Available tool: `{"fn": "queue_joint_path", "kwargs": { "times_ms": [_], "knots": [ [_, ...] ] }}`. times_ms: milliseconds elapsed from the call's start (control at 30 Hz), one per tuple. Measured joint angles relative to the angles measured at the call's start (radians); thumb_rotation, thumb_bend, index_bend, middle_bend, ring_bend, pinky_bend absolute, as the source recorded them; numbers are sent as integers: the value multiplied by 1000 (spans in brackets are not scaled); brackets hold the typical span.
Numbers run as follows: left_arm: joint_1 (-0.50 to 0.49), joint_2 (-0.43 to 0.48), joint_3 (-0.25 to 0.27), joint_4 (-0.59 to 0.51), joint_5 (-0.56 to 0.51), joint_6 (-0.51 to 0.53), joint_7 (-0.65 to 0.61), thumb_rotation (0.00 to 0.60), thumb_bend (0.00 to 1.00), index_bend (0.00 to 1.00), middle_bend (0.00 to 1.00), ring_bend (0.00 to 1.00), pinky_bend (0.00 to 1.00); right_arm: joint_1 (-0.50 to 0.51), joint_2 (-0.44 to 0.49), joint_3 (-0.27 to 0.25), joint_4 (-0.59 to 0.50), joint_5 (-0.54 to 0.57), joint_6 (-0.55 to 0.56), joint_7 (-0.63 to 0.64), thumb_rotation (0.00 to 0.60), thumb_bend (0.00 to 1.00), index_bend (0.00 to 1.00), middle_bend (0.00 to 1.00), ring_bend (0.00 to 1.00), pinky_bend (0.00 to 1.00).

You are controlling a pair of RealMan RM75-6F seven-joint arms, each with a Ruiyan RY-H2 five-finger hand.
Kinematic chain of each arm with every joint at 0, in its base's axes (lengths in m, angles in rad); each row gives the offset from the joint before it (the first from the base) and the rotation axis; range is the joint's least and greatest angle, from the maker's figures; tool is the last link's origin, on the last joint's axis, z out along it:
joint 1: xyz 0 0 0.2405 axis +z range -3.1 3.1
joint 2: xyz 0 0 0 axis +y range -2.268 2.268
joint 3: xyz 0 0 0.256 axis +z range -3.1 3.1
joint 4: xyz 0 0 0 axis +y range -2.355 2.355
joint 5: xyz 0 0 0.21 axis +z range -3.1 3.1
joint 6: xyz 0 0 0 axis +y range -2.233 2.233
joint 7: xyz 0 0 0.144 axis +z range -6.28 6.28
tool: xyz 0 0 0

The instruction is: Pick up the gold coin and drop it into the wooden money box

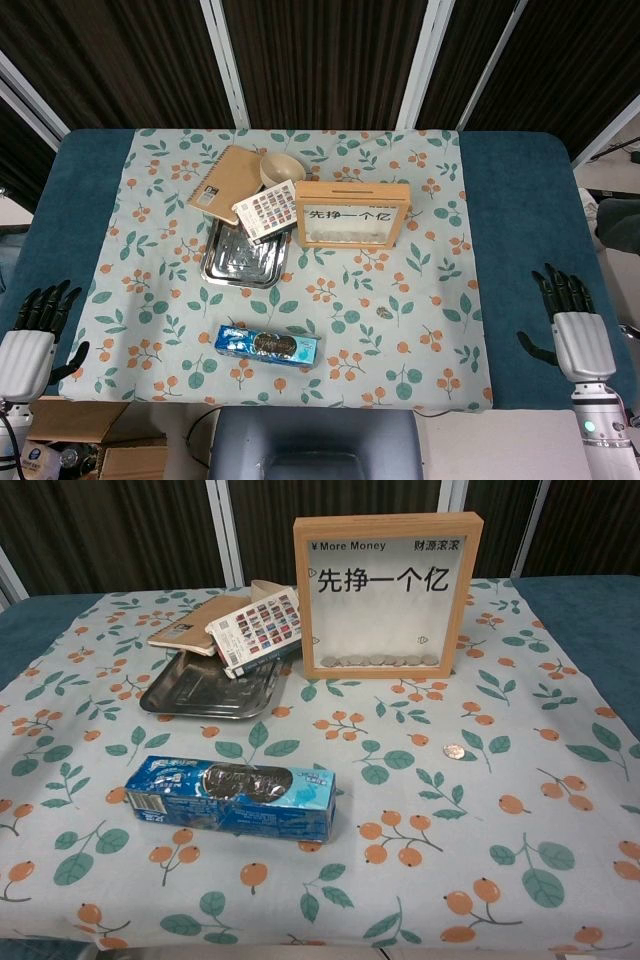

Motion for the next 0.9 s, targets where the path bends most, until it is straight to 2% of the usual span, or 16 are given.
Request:
{"fn": "queue_joint_path", "kwargs": {
  "times_ms": [567, 900],
  "knots": [
    [-3, -4, 0, -7, 5, -2, 14, 600, 347, 0, 0, 0, 0, 4, -14, -13, 16, -22, -5, -13, 600, 392, 0, 0, 0, 0],
    [-16, -1, -4, -12, 2, -20, 21, 600, 345, 0, 0, 0, 0, 45, -47, -22, 28, -97, -15, -85, 600, 393, 0, 0, 0, 0]
  ]
}}
